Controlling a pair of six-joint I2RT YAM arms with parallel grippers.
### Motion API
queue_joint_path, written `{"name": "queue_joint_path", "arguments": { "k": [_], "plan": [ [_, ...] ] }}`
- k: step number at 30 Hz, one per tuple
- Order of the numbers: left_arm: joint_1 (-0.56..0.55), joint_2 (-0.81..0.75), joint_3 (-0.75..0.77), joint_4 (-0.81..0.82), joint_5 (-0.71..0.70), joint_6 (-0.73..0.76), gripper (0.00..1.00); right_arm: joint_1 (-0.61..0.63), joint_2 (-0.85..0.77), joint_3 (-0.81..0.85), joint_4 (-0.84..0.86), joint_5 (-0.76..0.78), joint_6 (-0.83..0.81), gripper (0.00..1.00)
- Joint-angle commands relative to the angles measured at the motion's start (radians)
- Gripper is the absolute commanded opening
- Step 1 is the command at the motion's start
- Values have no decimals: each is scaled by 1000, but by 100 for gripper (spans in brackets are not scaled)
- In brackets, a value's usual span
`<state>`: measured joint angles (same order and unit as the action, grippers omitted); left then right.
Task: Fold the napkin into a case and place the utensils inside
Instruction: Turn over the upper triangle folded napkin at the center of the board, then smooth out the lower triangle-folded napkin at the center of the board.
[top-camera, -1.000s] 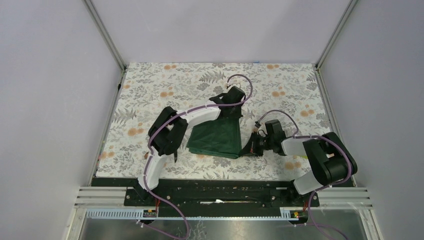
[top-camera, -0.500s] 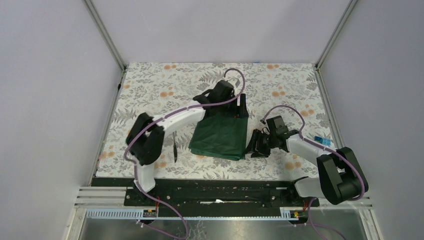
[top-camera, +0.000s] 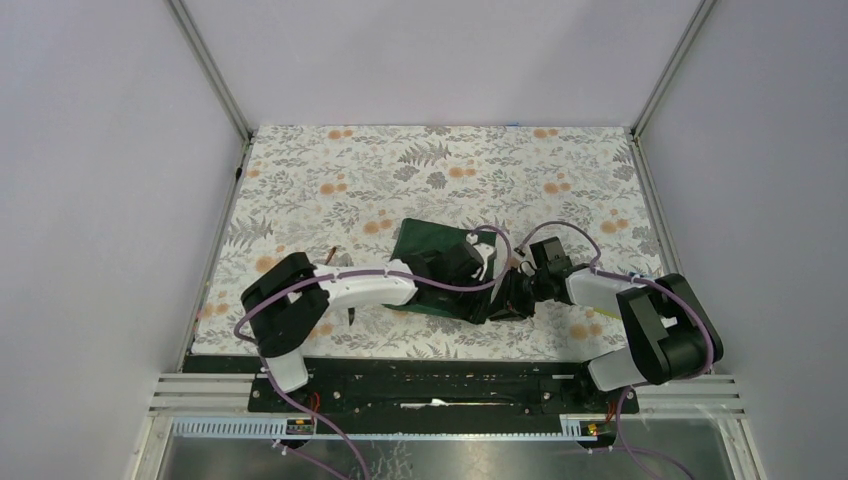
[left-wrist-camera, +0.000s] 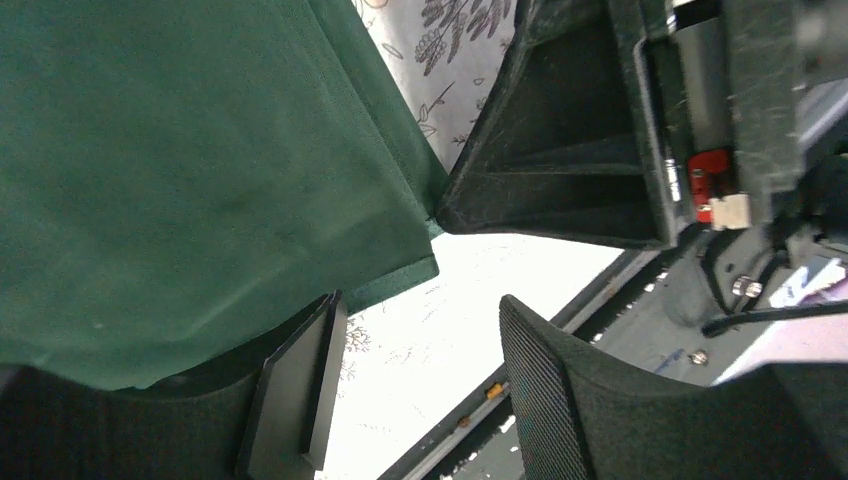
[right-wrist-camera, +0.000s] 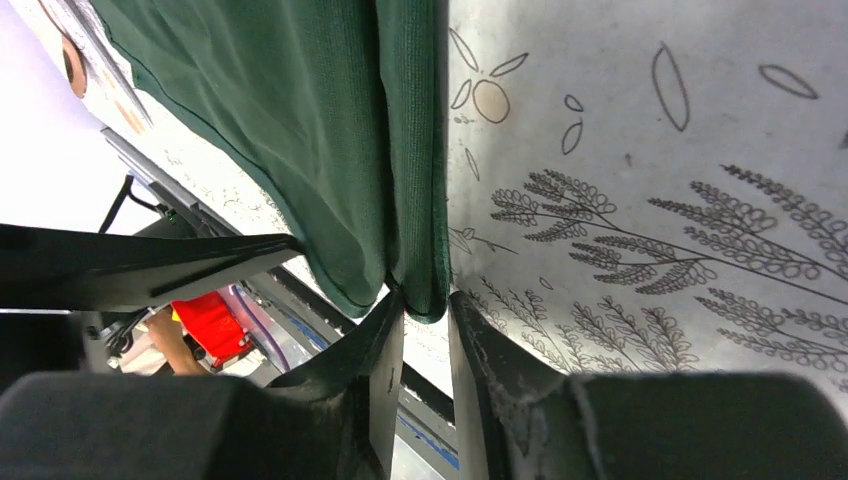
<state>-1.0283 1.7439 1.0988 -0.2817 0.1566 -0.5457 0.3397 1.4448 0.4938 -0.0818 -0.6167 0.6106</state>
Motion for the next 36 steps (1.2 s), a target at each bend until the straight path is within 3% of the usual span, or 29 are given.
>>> {"name": "queue_joint_path", "arguments": {
  "k": [1, 4, 10, 17, 22, 32, 36],
  "plan": [
    [-53, 54, 67, -7, -145, 32, 60, -10, 20, -16, 47, -49, -5, 30],
    [-76, 88, 87, -27, -193, 35, 51, -12, 26, -24, 48, -55, -16, 31],
    [-101, 135, 129, -71, -256, 46, 43, -13, 31, -32, 49, -54, -28, 28],
    [-111, 146, 169, -99, -290, 49, 20, -15, 22, -32, 47, -55, -32, 12],
    [-113, 136, 199, -95, -263, 50, 10, -15, 26, -35, 53, -61, -33, 3],
    [-136, 178, 224, -92, -220, 46, 11, -15, 14, -31, 51, -60, -21, 3],
    [-139, 166, 207, -104, -220, 46, 26, -15, -16, -12, -20, -16, -27, 26]
  ]
}}
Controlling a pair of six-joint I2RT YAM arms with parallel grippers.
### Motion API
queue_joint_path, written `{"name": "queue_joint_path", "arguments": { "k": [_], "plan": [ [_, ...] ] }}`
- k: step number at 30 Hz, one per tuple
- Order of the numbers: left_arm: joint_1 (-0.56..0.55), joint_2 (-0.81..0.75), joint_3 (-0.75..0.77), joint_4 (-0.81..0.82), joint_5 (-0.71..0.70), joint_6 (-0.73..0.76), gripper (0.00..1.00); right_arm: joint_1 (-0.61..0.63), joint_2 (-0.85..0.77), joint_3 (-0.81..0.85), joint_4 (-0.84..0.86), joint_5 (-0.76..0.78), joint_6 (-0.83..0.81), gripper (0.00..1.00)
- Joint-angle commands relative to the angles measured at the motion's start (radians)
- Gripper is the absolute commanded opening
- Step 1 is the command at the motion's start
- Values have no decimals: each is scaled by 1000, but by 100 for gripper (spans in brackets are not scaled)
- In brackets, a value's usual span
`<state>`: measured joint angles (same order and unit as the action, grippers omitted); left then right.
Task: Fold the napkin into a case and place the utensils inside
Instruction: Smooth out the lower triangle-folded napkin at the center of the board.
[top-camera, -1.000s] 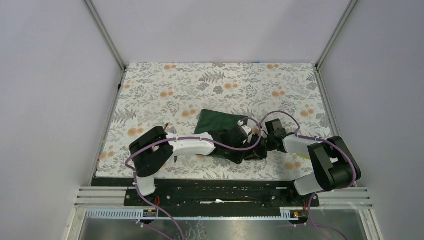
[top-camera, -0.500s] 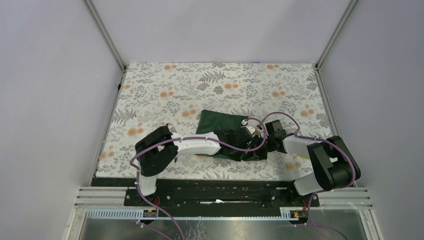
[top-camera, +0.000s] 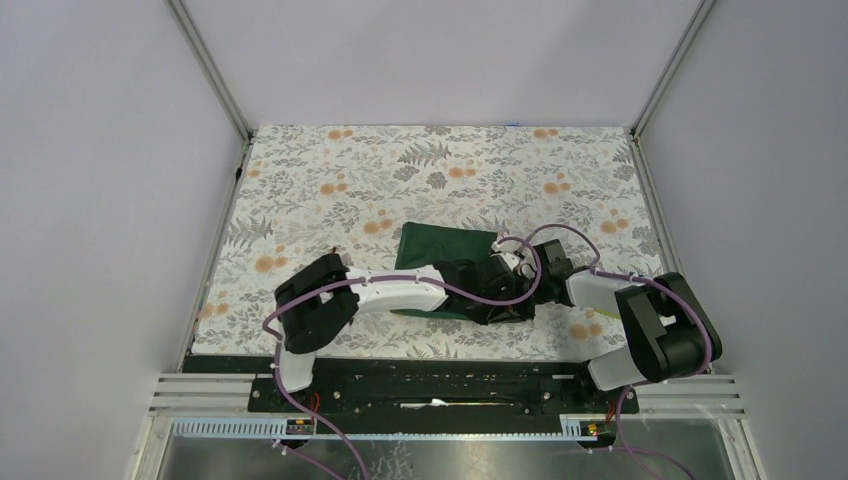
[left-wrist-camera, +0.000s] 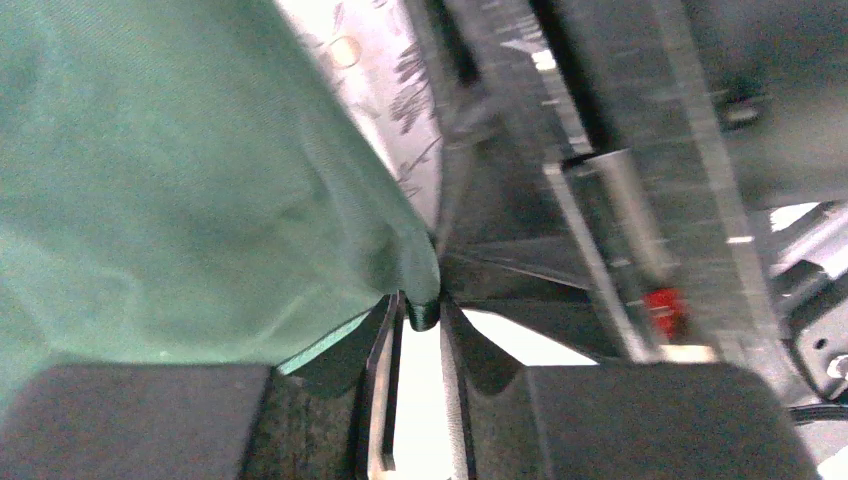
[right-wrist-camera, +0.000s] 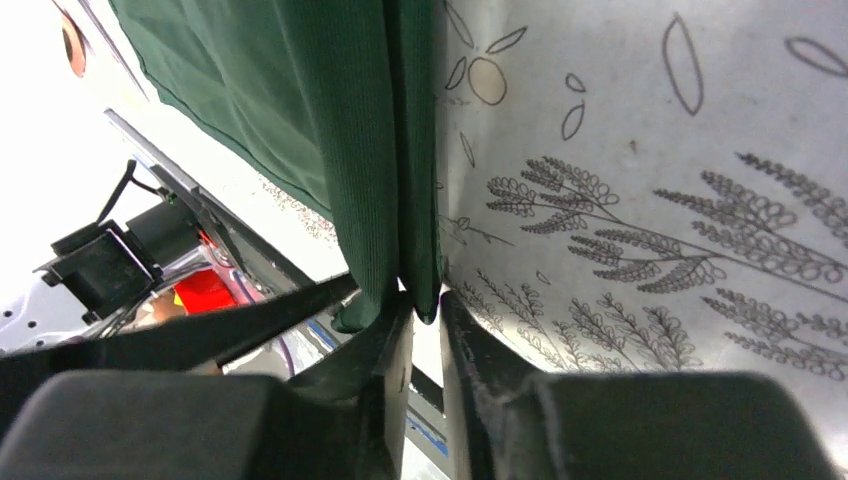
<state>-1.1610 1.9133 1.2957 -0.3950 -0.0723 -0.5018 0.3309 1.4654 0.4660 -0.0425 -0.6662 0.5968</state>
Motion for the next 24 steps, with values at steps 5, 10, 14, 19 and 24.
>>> {"name": "queue_joint_path", "arguments": {
  "k": [5, 10, 14, 19, 24],
  "plan": [
    [-5, -99, 3, -35, 9, 3, 44, -6, -126, 56, -267, 122, -18, 43],
    [3, -212, -23, -34, 56, -3, 53, -7, -199, 67, -304, 118, -19, 55],
    [22, -288, -71, -27, 68, -13, 54, -6, -176, 92, -269, 78, -33, 58],
    [81, -396, -182, 12, 68, -42, 55, -6, -96, 95, -172, 40, -33, 60],
    [135, -480, -266, 40, 90, -64, 55, -6, -13, 80, -89, 3, -22, 54]
  ]
}}
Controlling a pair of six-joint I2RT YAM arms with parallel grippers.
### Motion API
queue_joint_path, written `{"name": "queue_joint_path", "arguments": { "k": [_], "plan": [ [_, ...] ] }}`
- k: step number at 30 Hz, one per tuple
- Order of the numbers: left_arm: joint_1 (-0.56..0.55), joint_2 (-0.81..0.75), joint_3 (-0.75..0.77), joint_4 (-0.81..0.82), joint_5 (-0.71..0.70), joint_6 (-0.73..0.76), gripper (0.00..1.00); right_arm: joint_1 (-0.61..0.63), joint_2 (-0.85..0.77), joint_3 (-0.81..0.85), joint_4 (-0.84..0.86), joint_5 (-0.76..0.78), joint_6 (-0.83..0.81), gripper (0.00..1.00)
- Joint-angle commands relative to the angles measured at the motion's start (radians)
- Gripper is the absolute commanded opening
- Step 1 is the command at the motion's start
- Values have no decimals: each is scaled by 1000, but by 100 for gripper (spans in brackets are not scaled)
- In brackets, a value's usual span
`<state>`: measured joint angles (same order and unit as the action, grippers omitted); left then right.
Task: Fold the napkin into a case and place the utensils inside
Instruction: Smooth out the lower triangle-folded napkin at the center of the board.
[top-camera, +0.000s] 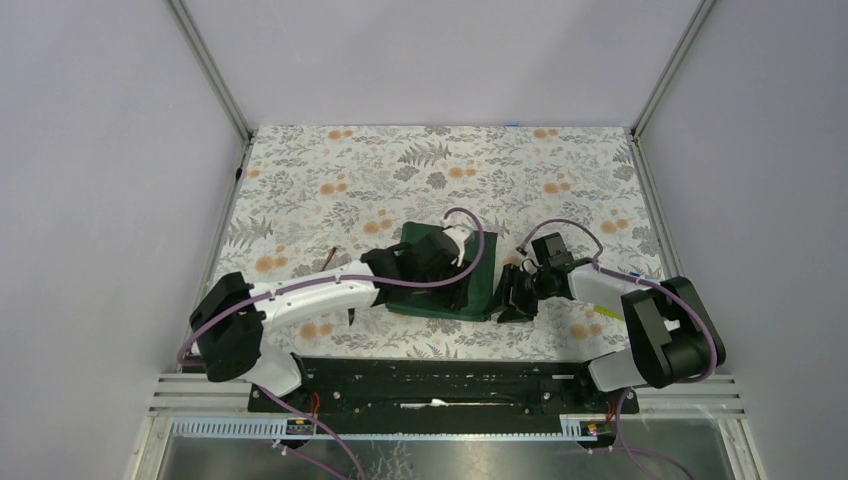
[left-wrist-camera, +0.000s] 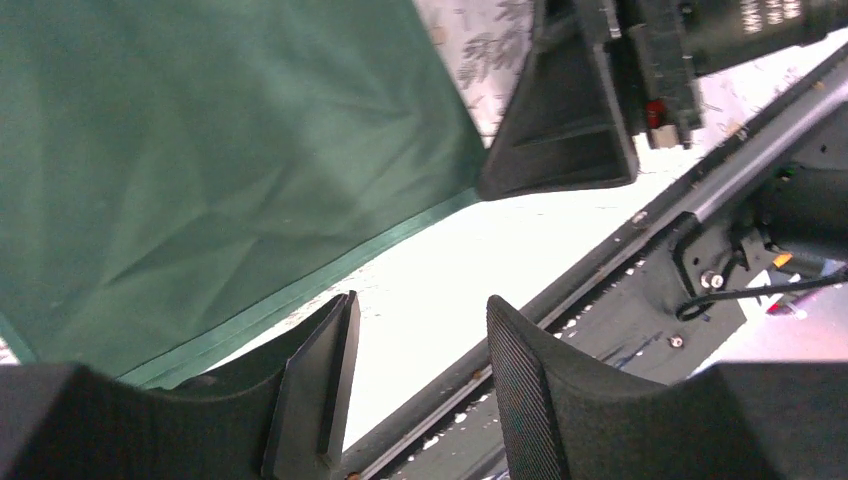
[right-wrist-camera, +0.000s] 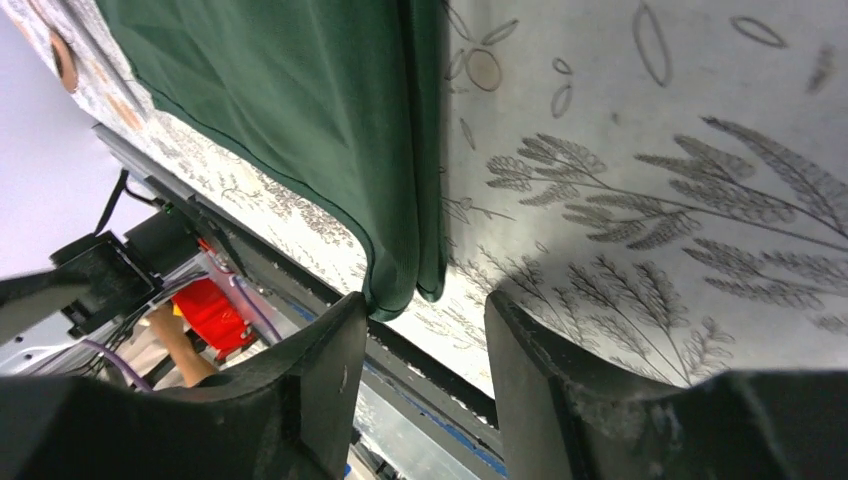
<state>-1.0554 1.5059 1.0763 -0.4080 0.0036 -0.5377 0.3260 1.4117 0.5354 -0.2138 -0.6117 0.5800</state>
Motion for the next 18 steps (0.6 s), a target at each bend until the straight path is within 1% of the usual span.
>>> {"name": "queue_joint_path", "arguments": {
  "k": [1, 8, 12, 17, 18],
  "plan": [
    [31, -82, -55, 57, 7, -32, 55, -1, 48, 10, 89, -48, -8, 53],
    [38, -107, -101, 85, 8, -41, 54, -2, 94, 10, 107, -72, -11, 41],
    [48, -127, -113, 88, 0, -33, 54, -1, 94, 3, 106, -75, -8, 33],
    [85, -173, -140, 89, 0, -28, 54, -2, 122, 29, 63, -72, -30, 14],
    [96, -189, -148, 93, -1, -28, 54, -1, 127, 37, 51, -72, -33, 13]
  ]
}}
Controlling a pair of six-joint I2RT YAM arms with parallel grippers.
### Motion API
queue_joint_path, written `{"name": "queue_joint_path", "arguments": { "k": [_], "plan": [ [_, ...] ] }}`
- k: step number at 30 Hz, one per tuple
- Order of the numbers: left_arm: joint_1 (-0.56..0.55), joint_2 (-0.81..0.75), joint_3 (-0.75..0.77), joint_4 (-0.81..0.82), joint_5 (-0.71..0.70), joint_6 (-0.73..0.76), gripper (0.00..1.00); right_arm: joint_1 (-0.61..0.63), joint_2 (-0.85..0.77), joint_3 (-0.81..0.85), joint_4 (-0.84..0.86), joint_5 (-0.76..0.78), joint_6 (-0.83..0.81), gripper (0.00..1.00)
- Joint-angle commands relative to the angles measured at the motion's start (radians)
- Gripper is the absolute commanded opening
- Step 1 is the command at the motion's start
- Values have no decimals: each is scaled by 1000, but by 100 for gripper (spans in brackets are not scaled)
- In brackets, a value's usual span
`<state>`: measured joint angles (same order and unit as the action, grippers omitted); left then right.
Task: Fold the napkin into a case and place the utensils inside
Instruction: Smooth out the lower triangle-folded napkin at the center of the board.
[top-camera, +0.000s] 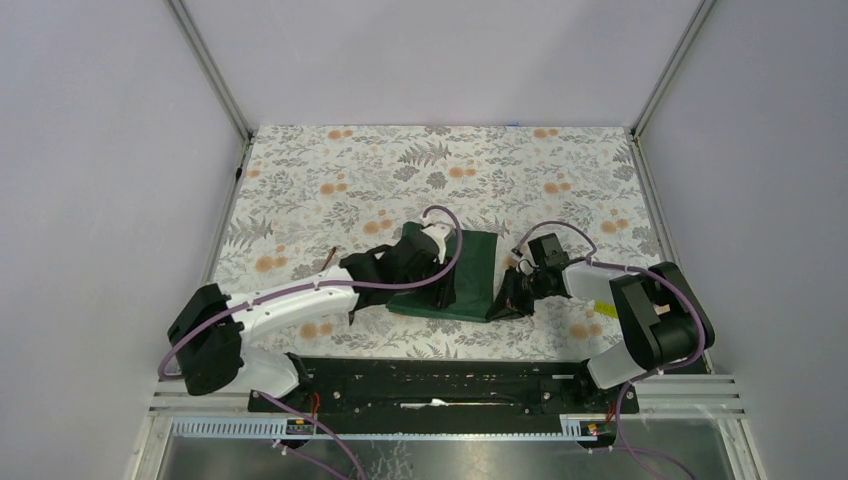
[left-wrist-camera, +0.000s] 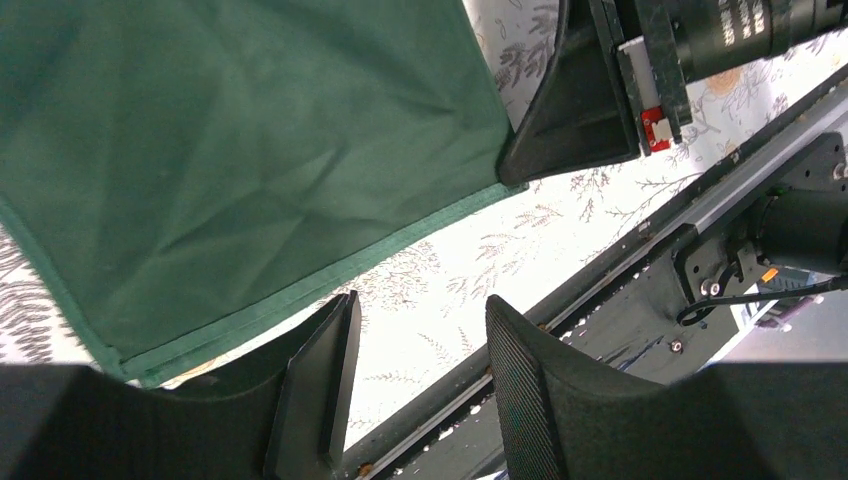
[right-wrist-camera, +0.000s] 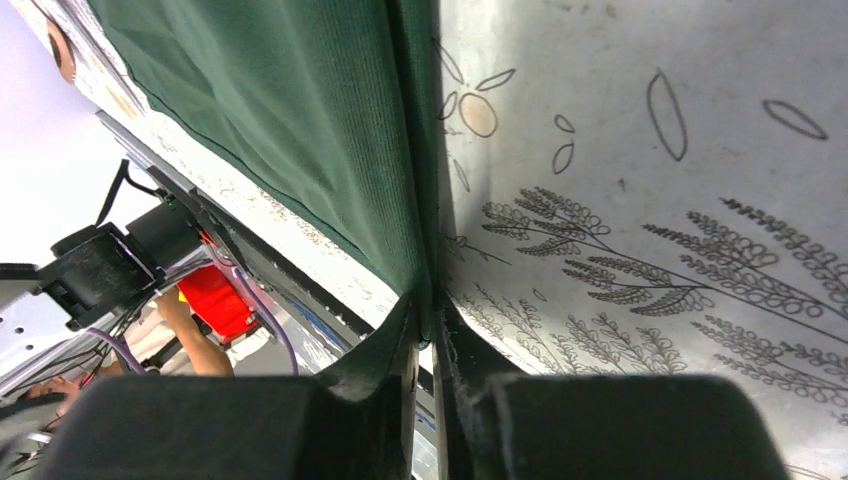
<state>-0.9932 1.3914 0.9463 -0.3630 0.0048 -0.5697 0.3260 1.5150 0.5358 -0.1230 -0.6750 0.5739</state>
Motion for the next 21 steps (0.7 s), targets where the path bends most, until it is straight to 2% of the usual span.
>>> {"name": "queue_joint_path", "arguments": {
  "k": [1, 7, 16, 18, 21],
  "plan": [
    [47, -90, -27, 52, -2, 3, 54, -1, 28, 46, -54, -3, -34, 11],
    [139, -190, -87, 64, 29, -3, 54, -1, 44, 133, -204, 90, -80, 4],
    [237, -301, -148, 53, 79, 1, 54, -1, 118, 313, -476, 371, -127, 5],
    [247, -322, -158, 50, 82, 1, 54, -2, 129, 368, -527, 452, -146, 9],
    [262, -353, -172, 44, 86, 1, 54, 0, 148, 480, -615, 601, -184, 22]
  ]
}}
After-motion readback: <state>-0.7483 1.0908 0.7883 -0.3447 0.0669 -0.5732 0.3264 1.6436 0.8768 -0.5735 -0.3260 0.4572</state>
